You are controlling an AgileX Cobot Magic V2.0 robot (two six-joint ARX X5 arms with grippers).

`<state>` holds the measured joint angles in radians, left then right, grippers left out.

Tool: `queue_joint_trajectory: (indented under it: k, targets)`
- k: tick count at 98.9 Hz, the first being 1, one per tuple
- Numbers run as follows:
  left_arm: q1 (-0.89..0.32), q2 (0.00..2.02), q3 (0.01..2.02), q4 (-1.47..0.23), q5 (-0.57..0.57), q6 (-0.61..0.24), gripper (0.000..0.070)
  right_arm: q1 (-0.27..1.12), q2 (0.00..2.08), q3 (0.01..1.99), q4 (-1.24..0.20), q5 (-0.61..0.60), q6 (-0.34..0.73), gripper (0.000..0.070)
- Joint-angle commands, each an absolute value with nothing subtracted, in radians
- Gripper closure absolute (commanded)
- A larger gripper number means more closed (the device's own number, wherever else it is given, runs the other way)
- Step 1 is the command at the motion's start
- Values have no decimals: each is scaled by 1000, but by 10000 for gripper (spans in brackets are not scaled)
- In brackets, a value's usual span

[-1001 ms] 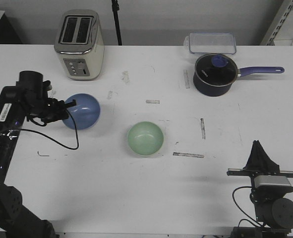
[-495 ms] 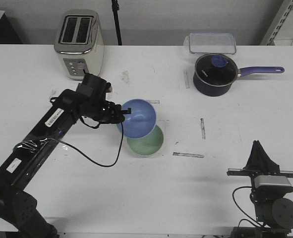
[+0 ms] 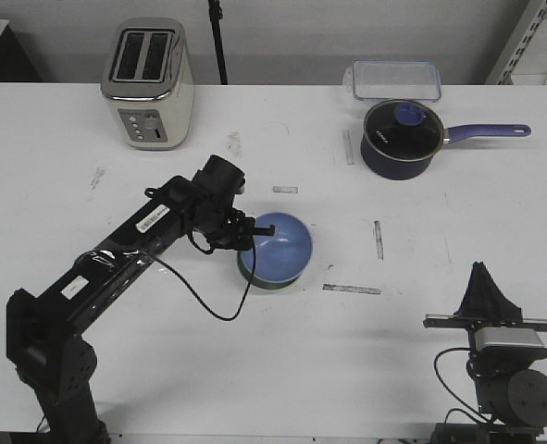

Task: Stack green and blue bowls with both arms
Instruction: 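Carry the blue bowl over the green bowl and lower it inside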

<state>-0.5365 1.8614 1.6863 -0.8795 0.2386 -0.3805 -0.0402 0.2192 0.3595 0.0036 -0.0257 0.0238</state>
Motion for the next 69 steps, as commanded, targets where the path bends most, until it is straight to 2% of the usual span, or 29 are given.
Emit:
queue_joint_trajectory:
  k: [1,18,29,53,69]
  targets:
    - [-558,1883,1711,-881,244,-381,699,-40,216,365,12,-26,35,688]
    - [-572,1884,1711,-874,243,-388,683,-40,216,365,12,-26,35,687]
    - [-572,1884,1711,-884,218,-387,569,-40,216,365,12,-26,35,687]
    - [-572,1884,1711,-889,176,-387,556,-40,216,365,12,-25,35,688]
    - [-572,1868,1711,-885,176,-387,372,-40,216,365,12,-26,35,688]
